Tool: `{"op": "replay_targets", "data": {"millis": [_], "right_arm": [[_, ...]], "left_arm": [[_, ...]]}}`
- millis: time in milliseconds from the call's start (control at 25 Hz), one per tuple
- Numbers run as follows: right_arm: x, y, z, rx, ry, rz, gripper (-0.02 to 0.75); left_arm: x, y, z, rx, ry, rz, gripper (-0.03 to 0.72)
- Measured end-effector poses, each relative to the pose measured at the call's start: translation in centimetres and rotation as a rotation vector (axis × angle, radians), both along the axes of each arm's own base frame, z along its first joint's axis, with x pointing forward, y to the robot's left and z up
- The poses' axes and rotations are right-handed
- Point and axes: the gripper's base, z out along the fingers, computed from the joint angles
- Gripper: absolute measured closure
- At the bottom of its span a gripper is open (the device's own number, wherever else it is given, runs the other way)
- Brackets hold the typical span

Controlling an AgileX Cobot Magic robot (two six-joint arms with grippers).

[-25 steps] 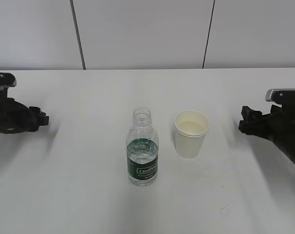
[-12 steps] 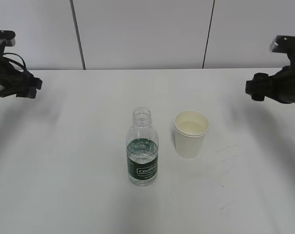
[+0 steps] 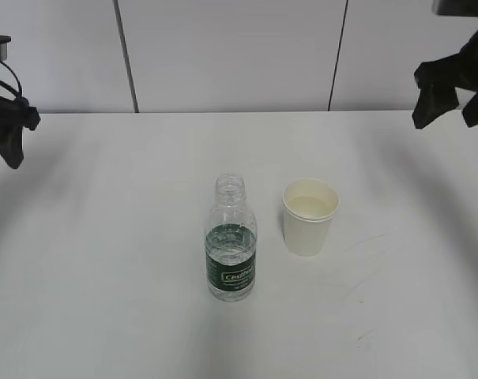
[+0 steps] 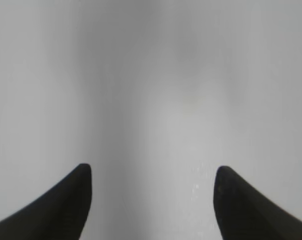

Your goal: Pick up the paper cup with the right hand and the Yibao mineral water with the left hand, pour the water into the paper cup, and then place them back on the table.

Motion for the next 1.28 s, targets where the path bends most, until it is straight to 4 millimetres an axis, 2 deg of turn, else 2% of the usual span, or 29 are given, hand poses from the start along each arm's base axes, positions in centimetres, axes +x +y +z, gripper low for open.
{"op": "replay_targets", "data": {"millis": [80, 200, 400, 560, 720, 920, 1120, 1280], "right_arm": [[-0.5, 0.0, 1.0, 0.001, 0.068, 0.011, 0.152], [-0.9, 0.0, 1.6, -0.003, 0.117, 0.022, 0.152], [-1.1, -0.1, 1.6, -0.016, 0.126, 0.029, 0.152], [-2.2, -0.1, 2.9, -0.016, 0.098, 0.028, 0.153], [-5.5, -0.1, 4.0, -0.021, 0.080, 0.042, 0.153], [-10.9, 0.1, 4.5, -0.014, 0.066, 0.048, 0.153], [-15.5, 0.1, 4.2, -0.008, 0.057, 0.050, 0.153], [-18.6, 0.1, 3.4, -0.009, 0.052, 0.052, 0.153]], "left_arm": [[-0.6, 0.1, 0.0, 0.009, 0.076, -0.010, 0.218], [-1.0, -0.1, 0.1, -0.003, 0.100, -0.025, 0.218], [-2.1, -0.5, 2.7, -0.060, 0.036, -0.046, 0.218], [-3.4, -0.5, 4.6, -0.067, -0.010, -0.049, 0.218], [-6.5, -0.5, 5.0, -0.091, 0.003, -0.046, 0.218], [-12.2, -0.3, 5.1, -0.102, 0.016, -0.046, 0.218], [-17.3, -0.1, 5.9, -0.114, -0.036, -0.048, 0.219], [-20.4, 0.0, 6.1, -0.123, -0.076, -0.050, 0.219]]}}
